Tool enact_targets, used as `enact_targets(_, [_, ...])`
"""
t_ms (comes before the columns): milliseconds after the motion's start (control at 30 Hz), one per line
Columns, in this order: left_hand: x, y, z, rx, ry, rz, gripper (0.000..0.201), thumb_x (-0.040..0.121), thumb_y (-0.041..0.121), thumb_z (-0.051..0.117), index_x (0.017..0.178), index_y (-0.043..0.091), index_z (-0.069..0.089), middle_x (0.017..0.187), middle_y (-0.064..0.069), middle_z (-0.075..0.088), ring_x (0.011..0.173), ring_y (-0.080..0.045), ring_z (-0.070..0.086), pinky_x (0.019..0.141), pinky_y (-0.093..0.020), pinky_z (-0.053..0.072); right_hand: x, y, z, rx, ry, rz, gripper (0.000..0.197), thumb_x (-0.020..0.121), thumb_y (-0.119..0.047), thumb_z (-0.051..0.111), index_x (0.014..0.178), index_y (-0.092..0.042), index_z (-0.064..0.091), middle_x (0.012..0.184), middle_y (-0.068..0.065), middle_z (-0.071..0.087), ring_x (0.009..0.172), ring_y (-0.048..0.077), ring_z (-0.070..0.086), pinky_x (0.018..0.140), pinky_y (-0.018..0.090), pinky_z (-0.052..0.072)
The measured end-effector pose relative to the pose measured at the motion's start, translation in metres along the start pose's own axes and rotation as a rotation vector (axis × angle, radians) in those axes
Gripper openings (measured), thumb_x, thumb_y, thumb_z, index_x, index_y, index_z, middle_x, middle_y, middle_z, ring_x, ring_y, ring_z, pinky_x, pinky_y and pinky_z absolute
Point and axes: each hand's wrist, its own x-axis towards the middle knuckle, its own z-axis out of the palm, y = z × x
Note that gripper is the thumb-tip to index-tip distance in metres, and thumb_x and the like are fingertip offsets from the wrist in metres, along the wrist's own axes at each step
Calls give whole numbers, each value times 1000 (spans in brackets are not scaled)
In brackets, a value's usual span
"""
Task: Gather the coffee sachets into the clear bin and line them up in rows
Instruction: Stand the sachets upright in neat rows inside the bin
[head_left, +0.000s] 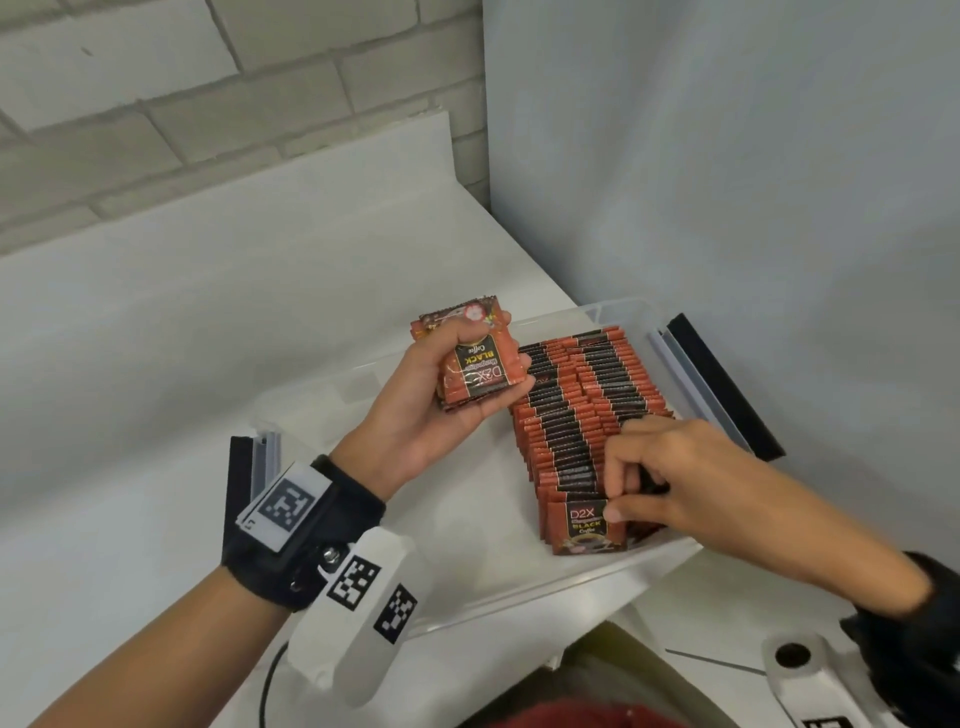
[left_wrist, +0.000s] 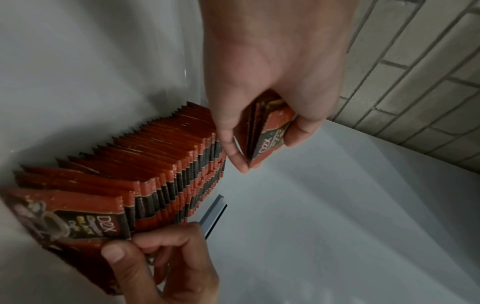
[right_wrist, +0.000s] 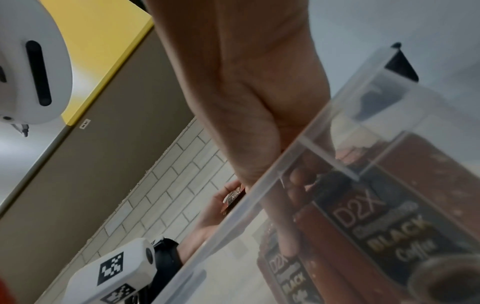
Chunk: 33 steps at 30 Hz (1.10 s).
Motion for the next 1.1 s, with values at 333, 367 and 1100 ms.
enact_targets(333, [-4,-3,5,113,-88,-23,20,81,8,61,100,9,65,97,-9,73,86,-19,71,81,-29,58,1,0,-2,80,-9,35,11,79,-19,77,79,-18,66,78,-16,55,83,-6,53,69,10,42])
enact_targets(367, [-4,-3,6,121,-97,-25,21,81,8,61,102,9,65,99,-9,73,88,-19,71,82,-30,58,1,0,-2,83,-10,42,11,79,-18,77,79,-18,66,78,-16,55,82,-7,54,69,10,42])
enact_targets(1100, [-8,-6,7,249,-165,-83,24,75,13,68,99,14,67,97,-7,73,86,-15,70,72,-26,59,38,-16,-31,689,500,60,8,86,-20,67,94,-21,70,82,4,71,82,27,64,76,32,52])
